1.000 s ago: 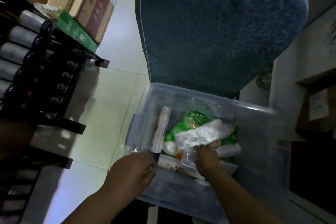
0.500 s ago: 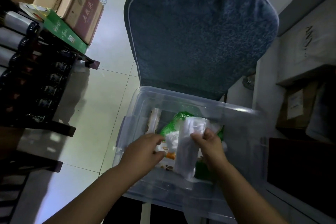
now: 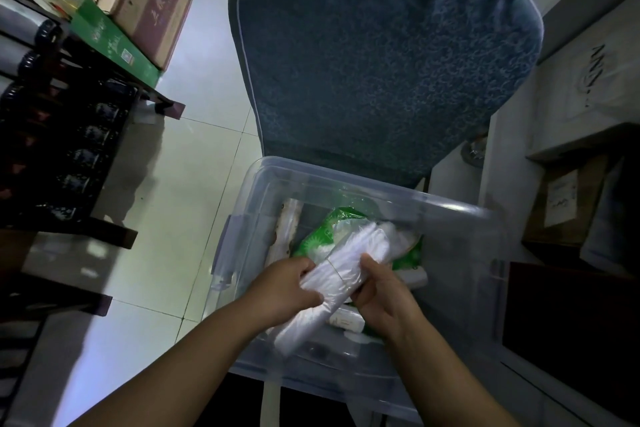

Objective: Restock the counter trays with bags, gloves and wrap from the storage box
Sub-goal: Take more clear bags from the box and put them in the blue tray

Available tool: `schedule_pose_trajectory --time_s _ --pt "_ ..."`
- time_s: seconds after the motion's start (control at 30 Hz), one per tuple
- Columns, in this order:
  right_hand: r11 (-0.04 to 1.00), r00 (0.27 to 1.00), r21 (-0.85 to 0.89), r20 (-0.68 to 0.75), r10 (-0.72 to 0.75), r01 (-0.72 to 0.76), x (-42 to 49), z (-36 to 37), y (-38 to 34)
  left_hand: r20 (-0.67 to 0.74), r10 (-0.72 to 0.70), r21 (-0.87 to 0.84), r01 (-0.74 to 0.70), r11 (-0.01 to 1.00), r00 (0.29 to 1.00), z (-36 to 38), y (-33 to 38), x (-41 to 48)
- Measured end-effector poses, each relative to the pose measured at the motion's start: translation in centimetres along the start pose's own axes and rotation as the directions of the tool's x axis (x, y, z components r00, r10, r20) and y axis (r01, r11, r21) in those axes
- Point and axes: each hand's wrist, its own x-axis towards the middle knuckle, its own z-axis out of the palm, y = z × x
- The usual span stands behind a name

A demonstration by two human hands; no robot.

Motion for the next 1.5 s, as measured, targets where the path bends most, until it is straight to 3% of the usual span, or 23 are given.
schedule_pose_trajectory --time_s 0.1,0.17,0.2,0.27,0.33,0.43,0.5,0.6,0.67,0.73,0.77,0.83,0.87,1.0,1.1,1.2,1.33,1.43,1.5 --pt "0.895 0.951 -0.383 -0.113 -0.289 0.227 0.1 -0.6 -1.1 -0.114 0.054 0.242 -0.025 0.970 0.992 -0.6 0.1 -0.5" --pt "0.711 0.894 -0.598 0.022 -0.447 0.370 -0.4 -0.5 -2.3 -0.176 0.168 0.427 -0.079 0.901 0.970 -1.0 0.2 -0.7" --pt "0.631 0.889 -0.666 0.110 -0.444 0.397 -0.5 -0.2 -2.7 -0.185 0.215 0.484 -0.101 0.869 0.959 -1.1 0.4 -0.8" --pt "0.556 0.917 -0.750 0.171 -0.360 0.358 -0.4 0.6 -3.1 -0.172 0.310 0.591 -0.154 0.792 0.935 -1.4 1.2 -1.3" --pt "0.576 0.936 -0.758 0.130 -0.326 0.306 -0.2 1.2 -3.2 -0.132 0.413 0.691 -0.216 0.690 0.901 -1.5 2.1 -1.7" --pt "0.591 0.900 -0.760 -0.019 -0.436 0.270 0.6 0.8 -3.6 -0.088 0.452 0.763 -0.231 0.603 0.888 -2.0 3.0 -2.1" --pt "0.541 0.850 -0.812 -0.113 -0.515 0.220 0.8 0.4 -4.0 -0.063 0.465 0.787 -0.243 0.568 0.883 -2.1 3.1 -2.3" --pt "0.320 0.748 -0.929 -0.077 -0.660 0.187 -0.1 -0.4 -3.8 -0.063 0.454 0.796 -0.229 0.560 0.889 -2.3 3.0 -2.5" --pt "0.089 0.678 -0.915 0.223 -0.700 0.393 -1.5 -0.6 -3.4 -0.091 0.435 0.785 -0.204 0.586 0.896 -2.5 2.7 -2.3" --pt "-0.219 0.652 -0.793 0.596 -0.469 0.568 -2.4 -0.1 -3.0 -0.136 0.421 0.773 -0.170 0.611 0.897 -2.7 2.6 -2.0" --pt "-0.364 0.656 -0.716 0.695 -0.296 0.595 -2.3 0.1 -2.6 -0.147 0.423 0.757 -0.173 0.630 0.894 -2.6 2.4 -1.9" --pt "-0.588 0.679 -0.590 0.729 -0.091 0.554 -1.8 0.1 -1.9 -0.154 0.424 0.714 -0.196 0.672 0.892 -2.3 2.1 -1.7" --pt "-0.623 0.699 -0.582 0.711 -0.077 0.522 -1.5 0.1 -1.8 -0.133 0.425 0.712 -0.212 0.669 0.895 -2.1 1.9 -1.7" --pt "-0.606 0.793 -0.649 0.608 -0.050 0.460 -0.6 -1.7 -2.2 0.008 0.264 0.671 -0.201 0.713 0.964 -1.4 0.0 -1.3" --pt "-0.599 0.833 -0.656 0.552 0.032 0.458 -0.1 -3.2 -2.4 0.154 0.119 0.699 -0.194 0.689 0.981 -0.8 -1.0 -0.8" --pt "-0.572 0.859 -0.685 0.507 0.069 0.450 0.4 -3.7 -2.6 0.191 0.142 0.714 -0.237 0.658 0.971 0.3 -0.9 -0.1" --pt "-0.513 0.844 -0.704 0.531 0.079 0.491 1.4 -3.0 -3.0 0.150 0.172 0.681 -0.228 0.696 0.974 1.0 0.0 1.1" --pt "-0.349 0.868 -0.809 0.496 0.026 0.473 2.8 -2.7 -2.9 0.086 0.148 0.717 -0.165 0.677 0.985 0.2 -0.1 1.7" --pt "-0.147 0.896 -0.907 0.415 -0.158 0.394 4.4 -3.0 -2.8 0.020 0.134 0.716 -0.108 0.689 0.991 -0.9 -0.5 1.7"
